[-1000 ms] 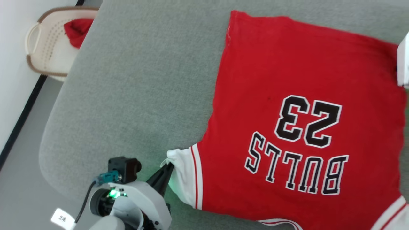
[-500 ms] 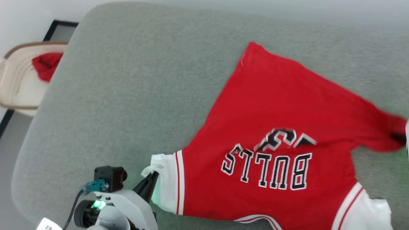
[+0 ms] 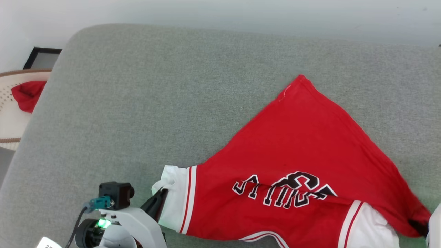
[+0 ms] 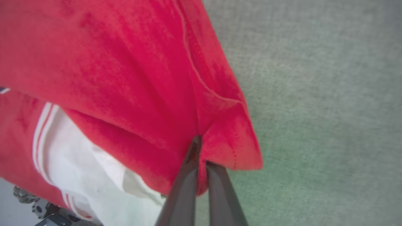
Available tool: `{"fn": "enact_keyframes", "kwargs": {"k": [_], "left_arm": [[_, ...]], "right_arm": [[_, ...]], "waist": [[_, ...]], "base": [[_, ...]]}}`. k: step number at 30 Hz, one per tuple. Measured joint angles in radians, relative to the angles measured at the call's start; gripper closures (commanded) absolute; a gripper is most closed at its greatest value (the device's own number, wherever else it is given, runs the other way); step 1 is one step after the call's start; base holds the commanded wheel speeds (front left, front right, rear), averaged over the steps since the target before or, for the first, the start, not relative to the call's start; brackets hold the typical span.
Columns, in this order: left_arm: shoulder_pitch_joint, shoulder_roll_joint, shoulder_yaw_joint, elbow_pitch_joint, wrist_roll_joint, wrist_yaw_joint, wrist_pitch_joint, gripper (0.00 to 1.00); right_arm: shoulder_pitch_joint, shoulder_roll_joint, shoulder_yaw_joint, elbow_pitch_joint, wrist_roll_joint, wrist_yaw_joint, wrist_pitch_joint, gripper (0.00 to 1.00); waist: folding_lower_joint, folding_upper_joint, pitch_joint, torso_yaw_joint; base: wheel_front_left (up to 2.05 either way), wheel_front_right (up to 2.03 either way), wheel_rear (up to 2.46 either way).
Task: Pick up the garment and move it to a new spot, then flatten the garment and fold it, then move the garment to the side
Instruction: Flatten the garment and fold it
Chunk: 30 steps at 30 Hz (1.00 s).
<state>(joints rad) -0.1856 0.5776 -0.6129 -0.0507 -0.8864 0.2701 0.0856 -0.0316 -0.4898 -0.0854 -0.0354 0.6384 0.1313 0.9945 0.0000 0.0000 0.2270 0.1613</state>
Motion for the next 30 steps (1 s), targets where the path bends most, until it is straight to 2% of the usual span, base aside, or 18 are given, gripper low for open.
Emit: {"fn": "enact_keyframes", "kwargs": {"k": [2, 3, 4, 5, 11, 15, 18, 21, 24, 30], "left_arm": [[0.000, 0.002, 0.000, 0.001, 0.000, 0.000, 0.001, 1.00], [0.000, 0.002, 0.000, 0.001, -0.001, 0.000, 0.001, 1.00], [0.000, 0.002, -0.001, 0.002, -0.001, 0.000, 0.001, 1.00], [0.000, 0.003, -0.001, 0.002, -0.001, -0.001, 0.001, 1.00], [0.004, 0.008, -0.001, 0.005, -0.002, -0.001, -0.001, 1.00], [0.010, 0.008, -0.002, 0.004, -0.002, 0.000, -0.002, 1.00], [0.011, 0.007, -0.004, 0.001, -0.002, 0.000, -0.002, 1.00], [0.009, 0.003, -0.008, 0.000, -0.002, 0.000, -0.003, 1.00], [-0.002, -0.007, -0.016, 0.000, -0.001, -0.005, -0.007, 1.00], [-0.054, -0.040, -0.050, 0.022, 0.016, -0.037, -0.001, 1.00]], "right_arm": [[0.028, 0.032, -0.015, -0.023, -0.023, 0.000, -0.002, 1.00], [0.034, 0.049, -0.025, -0.030, -0.033, 0.000, -0.011, 0.77], [0.038, 0.059, -0.028, -0.038, -0.041, 0.000, -0.014, 0.25], [0.042, 0.063, -0.026, -0.048, -0.047, 0.000, -0.018, 0.00], [0.044, 0.085, -0.027, -0.114, -0.058, 0.000, -0.022, 0.00], [0.050, 0.093, -0.030, -0.200, -0.059, 0.000, -0.027, 0.00], [0.028, 0.088, -0.002, -0.275, -0.059, 0.000, -0.050, 0.00], [-0.057, 0.065, 0.054, -0.306, -0.062, 0.000, -0.099, 0.00], [-0.163, 0.035, 0.126, -0.262, -0.062, 0.000, -0.152, 0.00], [-0.401, -0.027, 0.264, -0.025, -0.049, 0.000, -0.256, 0.00]], "waist": [[0.0000, 0.0000, -0.005, -0.003], [0.0000, 0.0000, -0.006, -0.004], [0.0000, 0.0000, -0.008, -0.005], [0.0000, 0.0000, -0.010, -0.005], [0.0000, 0.0000, -0.026, -0.008], [-0.0001, 0.0000, -0.035, -0.002], [0.0000, 0.0000, -0.037, 0.006], [0.0000, 0.0000, -0.033, 0.015], [0.0000, 0.0000, -0.025, 0.027], [0.0000, 0.0000, -0.007, 0.072]], "base": [[0.00, 0.00, 0.00], [0.00, 0.00, 0.00], [0.00, 0.00, 0.00], [0.00, 0.00, 0.00], [0.00, 0.00, 0.00], [0.00, 0.00, 0.00], [0.00, 0.00, 0.00], [0.00, 0.00, 0.00], [0.00, 0.00, 0.00], [0.00, 0.00, 0.00]]}}
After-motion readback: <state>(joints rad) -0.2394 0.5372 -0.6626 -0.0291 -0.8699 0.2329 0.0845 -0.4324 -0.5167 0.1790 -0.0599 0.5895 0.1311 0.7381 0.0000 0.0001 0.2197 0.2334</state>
